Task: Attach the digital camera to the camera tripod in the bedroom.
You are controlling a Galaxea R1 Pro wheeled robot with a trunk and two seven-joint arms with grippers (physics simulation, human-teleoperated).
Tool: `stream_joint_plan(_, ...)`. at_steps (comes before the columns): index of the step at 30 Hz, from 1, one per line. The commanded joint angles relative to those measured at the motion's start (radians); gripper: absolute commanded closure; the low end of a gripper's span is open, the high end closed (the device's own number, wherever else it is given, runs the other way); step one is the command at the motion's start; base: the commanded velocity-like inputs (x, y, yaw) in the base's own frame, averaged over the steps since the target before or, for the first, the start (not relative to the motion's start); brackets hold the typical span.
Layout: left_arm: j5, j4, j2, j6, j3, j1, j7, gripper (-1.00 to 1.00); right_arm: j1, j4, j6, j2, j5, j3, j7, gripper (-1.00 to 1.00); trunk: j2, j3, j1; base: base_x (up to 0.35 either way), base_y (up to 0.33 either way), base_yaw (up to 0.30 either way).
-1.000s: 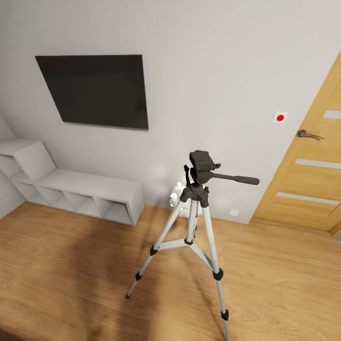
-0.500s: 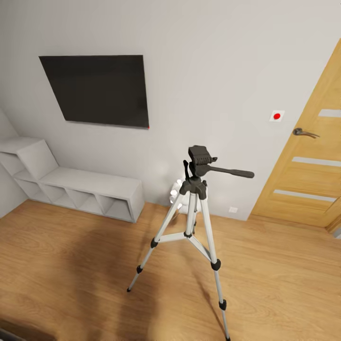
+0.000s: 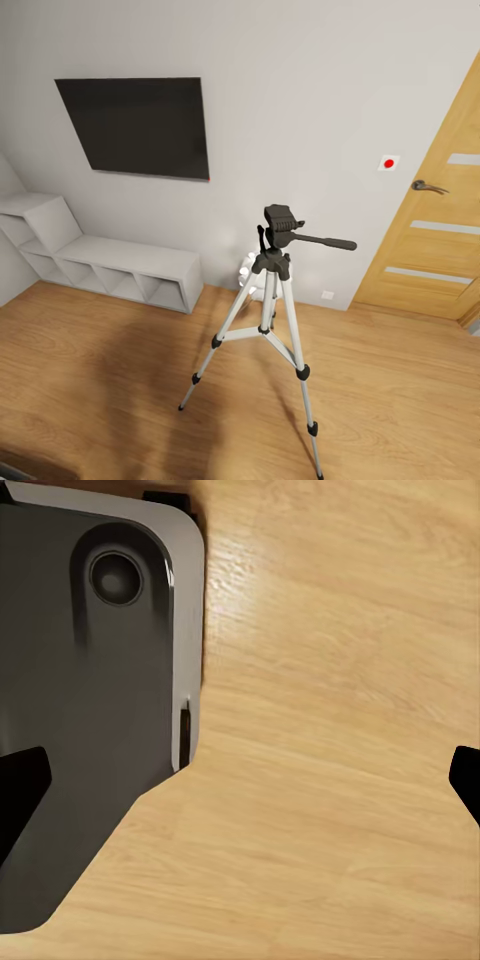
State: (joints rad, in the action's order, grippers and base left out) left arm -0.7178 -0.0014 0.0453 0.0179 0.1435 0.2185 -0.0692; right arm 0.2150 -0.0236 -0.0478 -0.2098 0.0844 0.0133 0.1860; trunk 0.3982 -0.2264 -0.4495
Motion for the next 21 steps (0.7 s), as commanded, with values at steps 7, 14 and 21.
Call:
stream_joint_plan(7, -0.009, 0.001, 0.001, 0.002, 0.008, 0.001, -0.006, 1.00, 0.001, -0.002, -0.003, -0.002, 0.006, 0.001, 0.001, -1.00, 0.002, -0.002, 0.000, 0.000, -0.201, 0.000)
stream_joint_plan(14, -0.010, 0.001, 0.000, 0.002, 0.008, 0.001, -0.006, 1.00, 0.001, -0.002, -0.004, -0.002, 0.005, 0.001, 0.001, -1.00, 0.002, -0.002, 0.000, 0.000, -0.061, 0.000)
stream_joint_plan(21, -0.009, 0.001, -0.001, 0.002, 0.008, 0.001, -0.006, 1.00, 0.001, -0.002, -0.004, -0.002, 0.006, 0.001, 0.002, -1.00, 0.002, -0.002, 0.000, -0.042, -0.129, 0.000)
